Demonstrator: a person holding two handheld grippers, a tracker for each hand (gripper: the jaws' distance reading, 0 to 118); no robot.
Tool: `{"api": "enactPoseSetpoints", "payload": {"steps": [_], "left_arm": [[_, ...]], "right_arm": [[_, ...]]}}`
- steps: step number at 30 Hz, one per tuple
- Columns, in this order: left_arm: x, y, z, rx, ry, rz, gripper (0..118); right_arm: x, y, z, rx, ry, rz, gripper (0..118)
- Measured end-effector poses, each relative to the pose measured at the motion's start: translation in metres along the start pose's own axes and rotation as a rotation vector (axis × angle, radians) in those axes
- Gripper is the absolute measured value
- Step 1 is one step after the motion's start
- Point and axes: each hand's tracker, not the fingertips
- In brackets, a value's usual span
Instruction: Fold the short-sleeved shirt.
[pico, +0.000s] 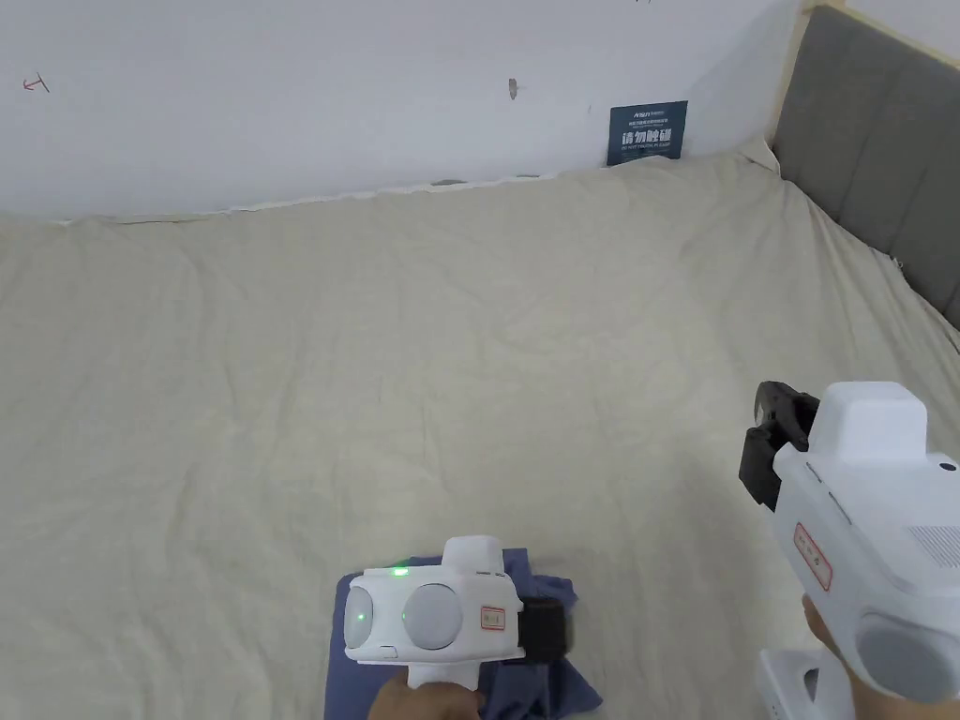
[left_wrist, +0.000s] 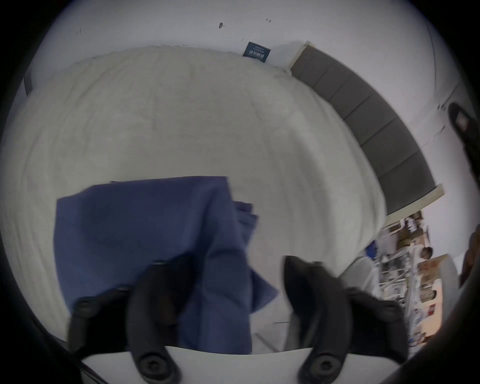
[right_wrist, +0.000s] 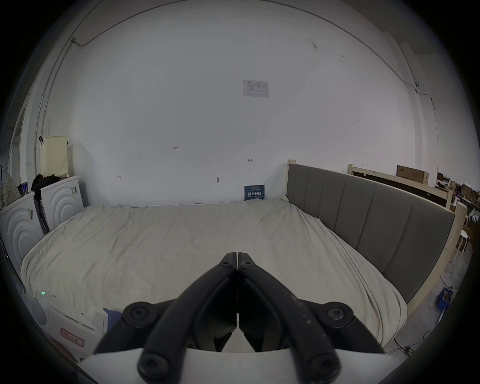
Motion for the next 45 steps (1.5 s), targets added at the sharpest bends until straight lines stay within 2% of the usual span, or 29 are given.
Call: {"api": "enactPoseSetpoints", "payload": {"steps": [1, 2, 6, 11, 12, 14, 15, 16, 17, 19, 22, 28, 35, 41, 45], "left_arm": [[0.001, 0.000, 0.003, 0.004, -0.015, 0.011, 111], [0.002, 0.001, 0.012, 0.019, -0.008, 0.012, 117], [0.001, 0.004, 0.051, 0.234, 0.033, 0.002, 116], [-0.007, 0.001, 0.096, 0.517, 0.206, -0.067, 112], [-0.010, -0.002, 0.102, 0.558, 0.239, -0.085, 102], [-0.013, -0.004, 0.102, 0.589, 0.313, -0.128, 70], [-0.014, -0.006, 0.099, 0.577, 0.344, -0.144, 36], [-0.017, -0.008, 0.094, 0.555, 0.366, -0.172, 11], [-0.020, -0.011, 0.088, 0.532, 0.381, -0.183, 1], [-0.027, -0.017, 0.075, 0.495, 0.330, -0.164, 0], [-0.025, -0.028, 0.048, 0.425, 0.328, -0.141, 0], [0.001, -0.048, -0.004, 0.338, 0.264, -0.167, 0], [0.023, -0.064, -0.062, 0.238, 0.304, -0.206, 0], [0.022, -0.057, -0.044, 0.251, 0.298, -0.255, 0], [0.029, -0.042, 0.006, 0.420, 0.271, -0.248, 0]], "right_arm": [[0.000, 0.000, 0.000, -0.001, -0.001, -0.002, 2], [0.000, 0.000, 0.000, -0.002, -0.001, -0.003, 2], [0.000, 0.001, 0.001, 0.005, 0.003, -0.003, 2], [-0.003, 0.005, 0.002, 0.019, 0.014, -0.001, 2], [-0.004, 0.006, 0.003, 0.021, 0.016, -0.001, 2], [-0.006, 0.007, 0.003, 0.025, 0.021, -0.001, 2], [-0.006, 0.007, 0.003, 0.026, 0.023, -0.001, 2], [-0.007, 0.007, 0.003, 0.028, 0.025, -0.001, 2], [-0.007, 0.007, 0.003, 0.028, 0.028, 0.000, 2], [-0.008, 0.007, 0.002, 0.028, 0.033, 0.000, 2], [-0.007, 0.005, 0.001, 0.023, 0.037, 0.000, 2], [0.002, 0.000, -0.003, 0.006, 0.029, -0.002, 2], [0.016, -0.006, -0.007, -0.013, 0.001, -0.014, 2], [0.016, -0.007, -0.004, -0.021, 0.000, -0.019, 2], [0.009, -0.001, 0.002, 0.000, 0.014, -0.014, 2]]}}
